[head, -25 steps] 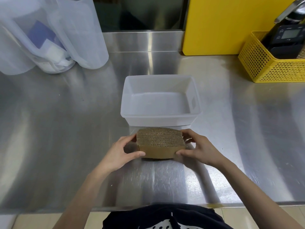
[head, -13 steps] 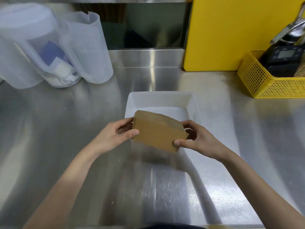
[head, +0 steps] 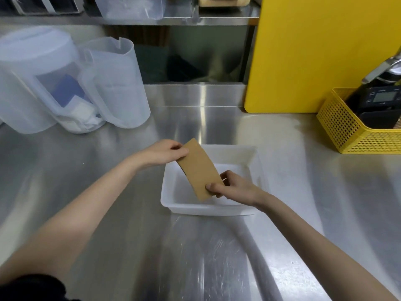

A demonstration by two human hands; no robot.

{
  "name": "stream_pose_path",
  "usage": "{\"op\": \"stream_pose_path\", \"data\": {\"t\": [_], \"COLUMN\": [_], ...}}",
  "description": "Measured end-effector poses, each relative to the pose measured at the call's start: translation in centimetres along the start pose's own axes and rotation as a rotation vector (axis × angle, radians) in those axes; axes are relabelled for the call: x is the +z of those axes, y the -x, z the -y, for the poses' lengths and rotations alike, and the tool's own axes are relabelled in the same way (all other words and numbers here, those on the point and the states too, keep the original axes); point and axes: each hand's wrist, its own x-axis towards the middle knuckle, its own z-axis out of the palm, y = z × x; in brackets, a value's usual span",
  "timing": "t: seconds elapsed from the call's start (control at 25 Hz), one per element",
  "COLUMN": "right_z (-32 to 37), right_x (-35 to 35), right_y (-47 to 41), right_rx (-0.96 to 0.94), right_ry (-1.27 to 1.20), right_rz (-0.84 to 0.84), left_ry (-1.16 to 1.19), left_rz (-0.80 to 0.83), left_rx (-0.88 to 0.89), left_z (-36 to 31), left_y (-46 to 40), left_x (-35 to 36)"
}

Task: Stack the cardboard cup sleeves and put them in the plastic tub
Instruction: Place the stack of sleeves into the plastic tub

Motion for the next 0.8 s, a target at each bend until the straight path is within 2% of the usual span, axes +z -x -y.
{"op": "stream_pose_path", "data": {"t": [0.24, 0.4, 0.56, 0.8], "right_z": [0.8, 0.6, 0.3, -0.2], "right_x": [0.7, 1.7, 2.6, 3.3], "right_y": [-2.5, -4.3, -5.3, -6.1], "right_rx": [0.079, 0.135, 0.140, 0.160], "right_ry": [-0.148, -0.152, -0.119, -0.055], "right_rz": [0.184, 0.264, 0.314, 0.403], "left_ry": [-0.364, -0.535, -0.604, -0.677], "left_rz": [0.083, 0.075, 0.123, 0.203], "left_rx": [-0.048, -0.031, 0.010, -0.065], "left_z": [-0.3, 0.3, 0.8, 0.7], "left_y": [-3.8, -4.8, -5.1, -5.1], "left_x": [0.5, 1.6, 2.3, 2.8]}}
